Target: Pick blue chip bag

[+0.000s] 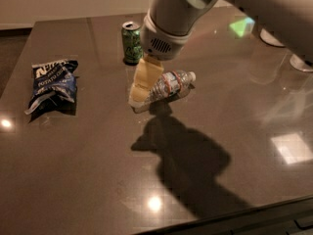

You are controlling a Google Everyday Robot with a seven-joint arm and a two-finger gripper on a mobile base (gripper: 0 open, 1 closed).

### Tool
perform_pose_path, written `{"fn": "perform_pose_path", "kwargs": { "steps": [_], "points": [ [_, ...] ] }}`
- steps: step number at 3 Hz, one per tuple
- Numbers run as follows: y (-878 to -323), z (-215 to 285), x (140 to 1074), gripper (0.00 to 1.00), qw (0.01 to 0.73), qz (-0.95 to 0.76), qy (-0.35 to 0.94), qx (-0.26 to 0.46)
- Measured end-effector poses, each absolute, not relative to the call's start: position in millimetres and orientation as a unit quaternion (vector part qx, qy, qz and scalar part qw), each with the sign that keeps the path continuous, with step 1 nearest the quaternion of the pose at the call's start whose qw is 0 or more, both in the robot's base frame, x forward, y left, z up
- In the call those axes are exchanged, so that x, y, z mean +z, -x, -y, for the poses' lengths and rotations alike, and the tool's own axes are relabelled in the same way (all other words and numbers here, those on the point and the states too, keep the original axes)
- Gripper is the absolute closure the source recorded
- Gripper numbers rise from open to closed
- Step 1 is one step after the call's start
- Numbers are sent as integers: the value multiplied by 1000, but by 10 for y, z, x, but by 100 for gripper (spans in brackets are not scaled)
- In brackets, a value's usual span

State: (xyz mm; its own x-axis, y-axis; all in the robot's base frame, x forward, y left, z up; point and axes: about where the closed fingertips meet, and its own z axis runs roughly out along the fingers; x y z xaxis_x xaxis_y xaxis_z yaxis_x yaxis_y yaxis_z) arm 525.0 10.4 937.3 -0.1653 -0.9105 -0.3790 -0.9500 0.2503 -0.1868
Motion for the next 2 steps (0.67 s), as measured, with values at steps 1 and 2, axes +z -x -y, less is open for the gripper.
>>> {"fn": "perform_pose_path", "kwargs": {
  "steps": [1,2],
  "points": [
    [-5277,-459,9223,0,208,-760,612,70],
    [-5295,-787,9136,0,220,-753,614,90]
  ]
}}
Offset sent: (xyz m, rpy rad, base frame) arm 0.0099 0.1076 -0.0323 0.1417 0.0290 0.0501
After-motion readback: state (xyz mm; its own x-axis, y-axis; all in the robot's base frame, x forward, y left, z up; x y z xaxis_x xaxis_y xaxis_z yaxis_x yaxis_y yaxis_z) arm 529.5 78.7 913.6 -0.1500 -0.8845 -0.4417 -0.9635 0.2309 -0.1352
